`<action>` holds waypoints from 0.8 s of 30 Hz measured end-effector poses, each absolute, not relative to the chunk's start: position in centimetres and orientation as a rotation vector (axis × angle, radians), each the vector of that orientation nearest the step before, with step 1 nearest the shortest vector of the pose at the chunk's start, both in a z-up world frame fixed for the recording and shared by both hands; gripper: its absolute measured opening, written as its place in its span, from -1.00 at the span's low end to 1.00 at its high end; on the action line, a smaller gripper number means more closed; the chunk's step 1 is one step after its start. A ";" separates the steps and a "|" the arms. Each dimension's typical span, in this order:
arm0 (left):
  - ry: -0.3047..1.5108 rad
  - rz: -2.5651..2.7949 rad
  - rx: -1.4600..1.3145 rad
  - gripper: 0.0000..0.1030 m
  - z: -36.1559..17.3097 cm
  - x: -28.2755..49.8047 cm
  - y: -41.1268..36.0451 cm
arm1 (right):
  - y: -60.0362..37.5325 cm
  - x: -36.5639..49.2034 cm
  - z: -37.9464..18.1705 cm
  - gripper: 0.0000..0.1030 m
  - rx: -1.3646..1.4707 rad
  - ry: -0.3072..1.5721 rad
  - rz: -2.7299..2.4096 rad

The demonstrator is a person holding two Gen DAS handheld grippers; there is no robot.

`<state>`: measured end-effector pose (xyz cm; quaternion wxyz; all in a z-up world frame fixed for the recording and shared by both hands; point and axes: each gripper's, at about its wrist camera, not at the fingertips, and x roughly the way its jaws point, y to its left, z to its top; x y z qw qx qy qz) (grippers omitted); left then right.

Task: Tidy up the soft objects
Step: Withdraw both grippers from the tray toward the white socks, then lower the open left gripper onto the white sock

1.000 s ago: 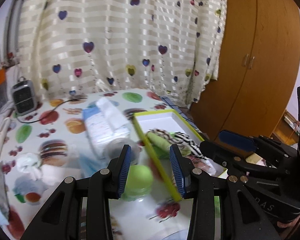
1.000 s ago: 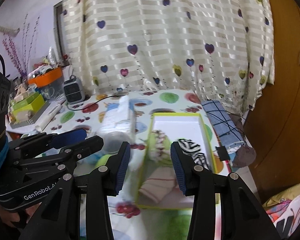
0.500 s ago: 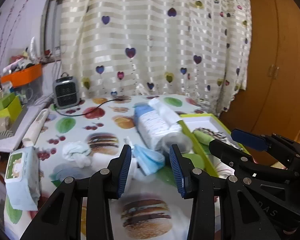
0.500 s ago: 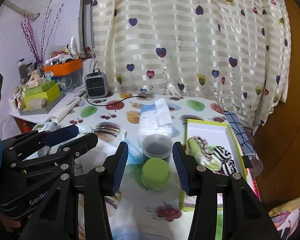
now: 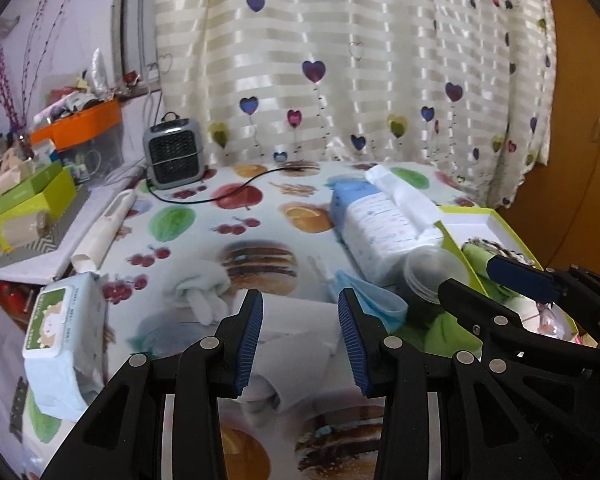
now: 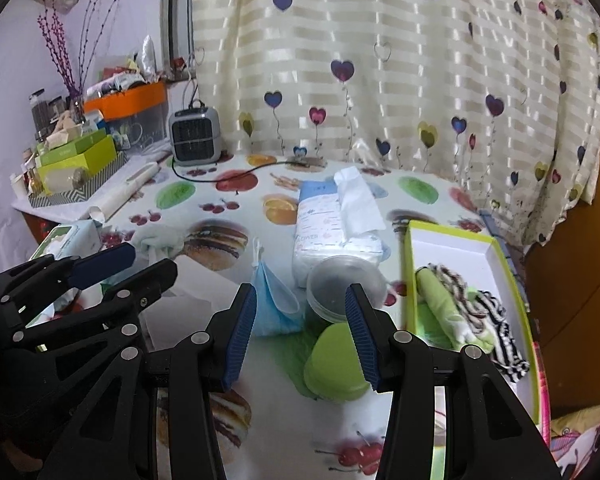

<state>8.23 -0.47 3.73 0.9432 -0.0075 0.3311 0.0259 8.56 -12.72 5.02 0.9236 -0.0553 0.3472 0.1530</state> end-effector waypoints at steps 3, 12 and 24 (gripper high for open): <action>0.648 0.083 -0.011 -0.27 4.2 7.8 -0.2 | -12.1 8.4 5.6 -0.08 -0.133 0.683 0.311; 0.633 0.098 -0.023 -0.27 3.1 5.0 0.5 | -11.0 6.0 4.9 -0.08 -0.180 0.666 0.262; 0.672 0.079 -0.079 -0.27 1.3 1.5 3.2 | -8.8 3.0 3.1 -0.08 -0.220 0.724 0.354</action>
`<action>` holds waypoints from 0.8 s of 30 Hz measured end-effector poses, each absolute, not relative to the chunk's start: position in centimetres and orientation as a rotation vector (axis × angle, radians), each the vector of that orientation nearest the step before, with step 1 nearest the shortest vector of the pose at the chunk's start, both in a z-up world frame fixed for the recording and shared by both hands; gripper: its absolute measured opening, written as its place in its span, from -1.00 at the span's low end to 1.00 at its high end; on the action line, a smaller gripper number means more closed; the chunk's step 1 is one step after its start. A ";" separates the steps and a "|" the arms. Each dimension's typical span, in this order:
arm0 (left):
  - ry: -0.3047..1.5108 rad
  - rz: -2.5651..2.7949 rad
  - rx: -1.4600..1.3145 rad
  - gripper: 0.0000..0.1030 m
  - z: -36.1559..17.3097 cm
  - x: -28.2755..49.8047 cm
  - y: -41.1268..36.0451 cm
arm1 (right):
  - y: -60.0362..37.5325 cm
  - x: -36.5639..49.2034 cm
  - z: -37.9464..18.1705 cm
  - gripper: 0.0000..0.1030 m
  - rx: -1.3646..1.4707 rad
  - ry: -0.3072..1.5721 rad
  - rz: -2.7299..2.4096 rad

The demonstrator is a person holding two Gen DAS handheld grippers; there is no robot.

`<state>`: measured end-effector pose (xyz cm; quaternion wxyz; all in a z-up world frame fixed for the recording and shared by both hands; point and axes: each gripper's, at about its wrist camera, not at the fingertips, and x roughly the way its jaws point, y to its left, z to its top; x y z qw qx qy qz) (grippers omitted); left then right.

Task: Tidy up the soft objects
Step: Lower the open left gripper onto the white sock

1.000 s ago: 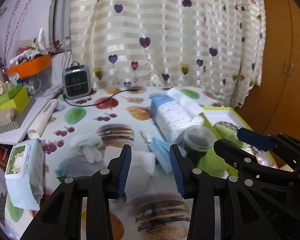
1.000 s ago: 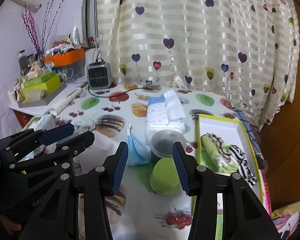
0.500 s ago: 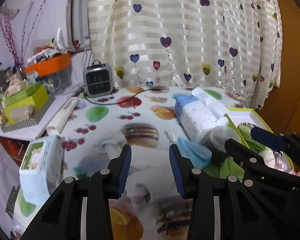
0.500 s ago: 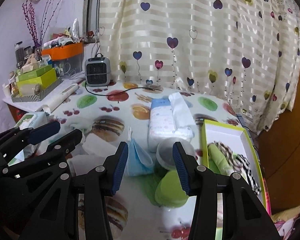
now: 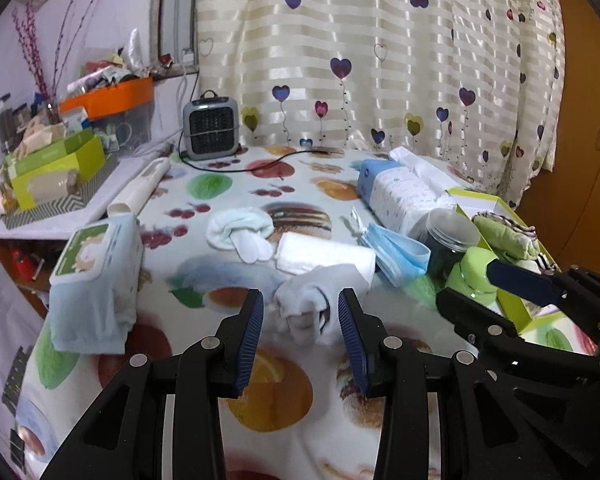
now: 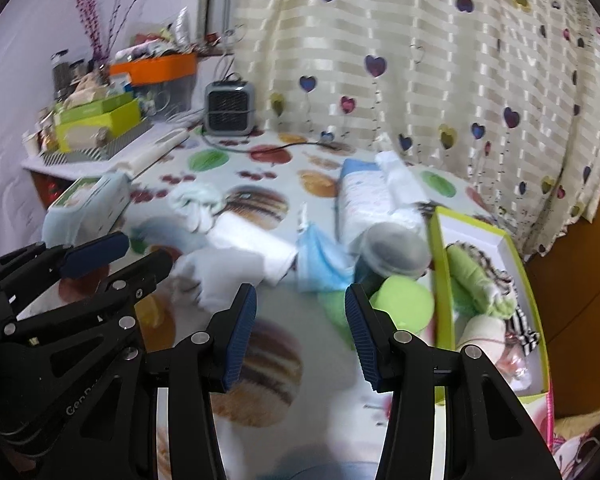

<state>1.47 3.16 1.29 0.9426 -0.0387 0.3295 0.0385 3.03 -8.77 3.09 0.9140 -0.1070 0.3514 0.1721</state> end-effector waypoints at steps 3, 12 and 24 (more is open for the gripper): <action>0.675 0.063 -0.089 -0.27 1.2 1.2 3.3 | -8.8 2.8 2.8 -0.08 -0.208 0.738 0.384; 0.694 0.048 -0.122 -0.26 0.4 1.8 4.6 | -9.1 3.3 2.2 -0.08 -0.189 0.766 0.429; 0.750 -0.057 -0.112 -0.02 -0.9 6.1 5.3 | -9.9 5.0 1.9 -0.08 -0.190 0.781 0.427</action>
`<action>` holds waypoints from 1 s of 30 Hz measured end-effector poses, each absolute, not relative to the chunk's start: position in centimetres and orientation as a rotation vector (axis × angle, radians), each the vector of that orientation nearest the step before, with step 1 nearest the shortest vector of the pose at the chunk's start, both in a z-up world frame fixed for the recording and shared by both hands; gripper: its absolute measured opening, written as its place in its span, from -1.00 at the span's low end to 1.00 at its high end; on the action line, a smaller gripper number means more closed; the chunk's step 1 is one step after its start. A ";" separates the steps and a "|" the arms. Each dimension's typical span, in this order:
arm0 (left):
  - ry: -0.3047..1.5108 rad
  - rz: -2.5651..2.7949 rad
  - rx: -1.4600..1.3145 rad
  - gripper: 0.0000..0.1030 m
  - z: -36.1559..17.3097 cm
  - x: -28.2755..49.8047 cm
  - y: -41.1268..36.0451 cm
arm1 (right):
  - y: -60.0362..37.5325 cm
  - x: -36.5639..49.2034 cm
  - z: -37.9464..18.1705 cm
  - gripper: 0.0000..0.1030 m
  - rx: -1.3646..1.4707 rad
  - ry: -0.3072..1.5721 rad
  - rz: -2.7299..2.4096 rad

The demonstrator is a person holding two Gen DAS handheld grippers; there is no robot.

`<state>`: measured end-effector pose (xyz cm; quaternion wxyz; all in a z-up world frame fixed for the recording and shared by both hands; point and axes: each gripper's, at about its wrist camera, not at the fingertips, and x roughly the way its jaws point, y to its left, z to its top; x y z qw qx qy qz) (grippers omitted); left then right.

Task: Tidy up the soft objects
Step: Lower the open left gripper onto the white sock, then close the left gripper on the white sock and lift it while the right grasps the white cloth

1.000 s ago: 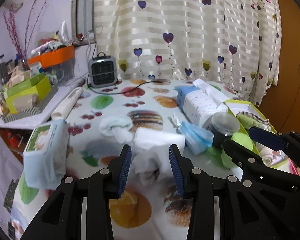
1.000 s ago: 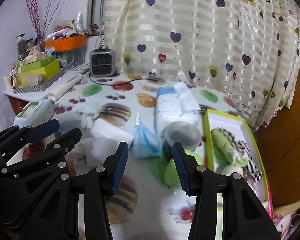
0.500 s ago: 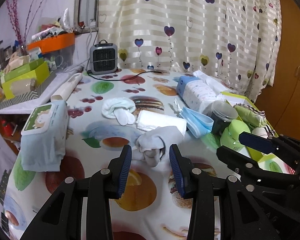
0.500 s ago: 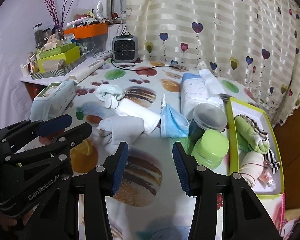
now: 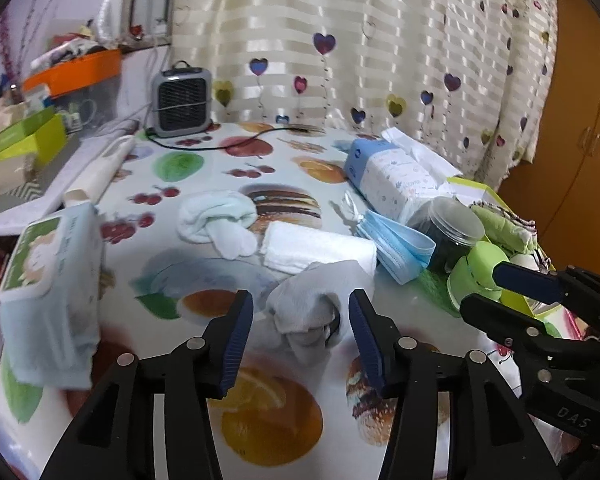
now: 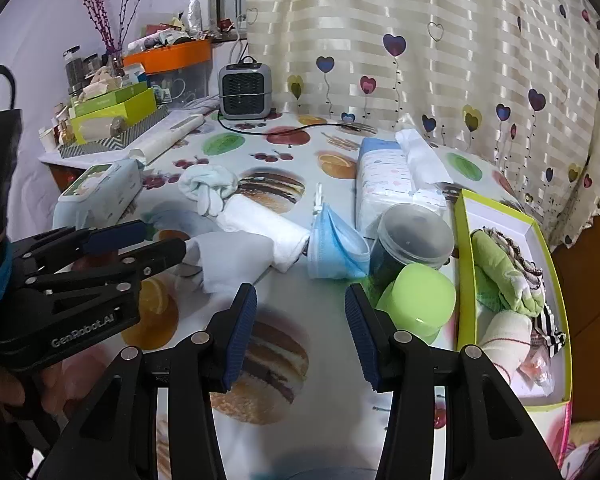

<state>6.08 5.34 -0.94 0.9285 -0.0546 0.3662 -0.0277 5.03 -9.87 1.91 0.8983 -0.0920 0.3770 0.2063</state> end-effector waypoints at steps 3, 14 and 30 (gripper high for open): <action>0.756 -0.085 -0.079 0.06 -1.1 7.1 5.0 | -10.0 5.5 1.9 -0.08 -0.191 0.783 0.421; 0.834 -0.141 0.019 0.10 -3.4 9.9 2.7 | -10.3 6.8 1.6 -0.08 -0.199 0.791 0.395; 0.827 -0.104 -0.096 -0.41 -3.7 7.8 4.6 | -8.7 8.3 1.5 -0.08 -0.230 0.794 0.433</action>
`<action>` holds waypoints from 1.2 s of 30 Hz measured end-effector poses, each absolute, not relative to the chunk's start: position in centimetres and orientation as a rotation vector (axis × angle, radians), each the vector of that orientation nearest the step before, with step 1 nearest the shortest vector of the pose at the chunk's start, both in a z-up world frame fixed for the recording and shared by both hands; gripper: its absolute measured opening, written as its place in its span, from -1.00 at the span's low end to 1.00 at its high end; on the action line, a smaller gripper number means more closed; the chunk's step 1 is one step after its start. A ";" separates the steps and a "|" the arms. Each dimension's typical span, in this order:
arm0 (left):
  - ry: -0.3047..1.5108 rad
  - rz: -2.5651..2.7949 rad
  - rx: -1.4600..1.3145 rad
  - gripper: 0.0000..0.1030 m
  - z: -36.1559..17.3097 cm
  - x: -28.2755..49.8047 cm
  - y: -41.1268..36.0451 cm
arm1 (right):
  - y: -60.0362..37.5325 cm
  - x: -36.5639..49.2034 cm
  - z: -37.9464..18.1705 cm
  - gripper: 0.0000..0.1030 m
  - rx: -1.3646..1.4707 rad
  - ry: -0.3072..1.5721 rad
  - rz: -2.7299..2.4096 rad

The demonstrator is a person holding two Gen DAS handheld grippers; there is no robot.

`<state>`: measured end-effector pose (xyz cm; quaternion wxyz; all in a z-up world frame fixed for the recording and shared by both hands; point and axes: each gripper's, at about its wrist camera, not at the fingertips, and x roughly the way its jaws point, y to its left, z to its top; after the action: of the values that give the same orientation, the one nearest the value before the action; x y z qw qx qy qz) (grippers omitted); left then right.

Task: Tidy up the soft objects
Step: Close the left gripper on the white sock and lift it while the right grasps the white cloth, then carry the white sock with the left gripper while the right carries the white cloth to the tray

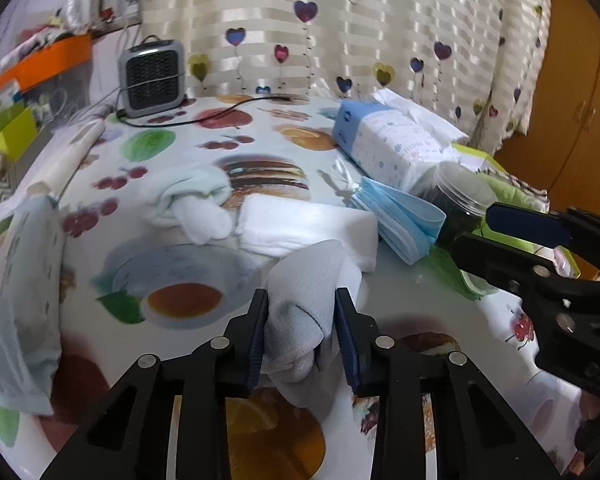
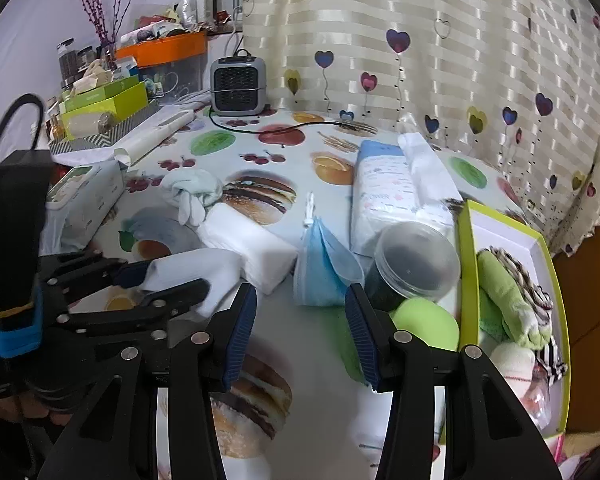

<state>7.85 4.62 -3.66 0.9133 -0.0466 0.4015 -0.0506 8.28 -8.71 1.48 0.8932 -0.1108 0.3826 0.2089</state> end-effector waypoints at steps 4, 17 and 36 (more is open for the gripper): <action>0.818 -0.087 -0.129 -0.44 -3.4 7.1 5.7 | -7.7 9.0 1.2 -0.08 -0.242 0.804 0.457; 0.805 -0.052 -0.198 -0.45 -3.4 5.9 8.5 | -2.0 12.8 -1.5 -0.08 -0.384 0.876 0.564; 0.816 -0.022 -0.233 -0.45 -3.7 5.4 9.5 | 0.2 15.3 -3.8 -0.50 -0.490 0.920 0.546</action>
<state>5.42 9.53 -3.74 0.9113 -0.1131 0.3958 -0.0106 15.27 0.25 -3.79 0.8320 -0.2310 0.4338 0.2574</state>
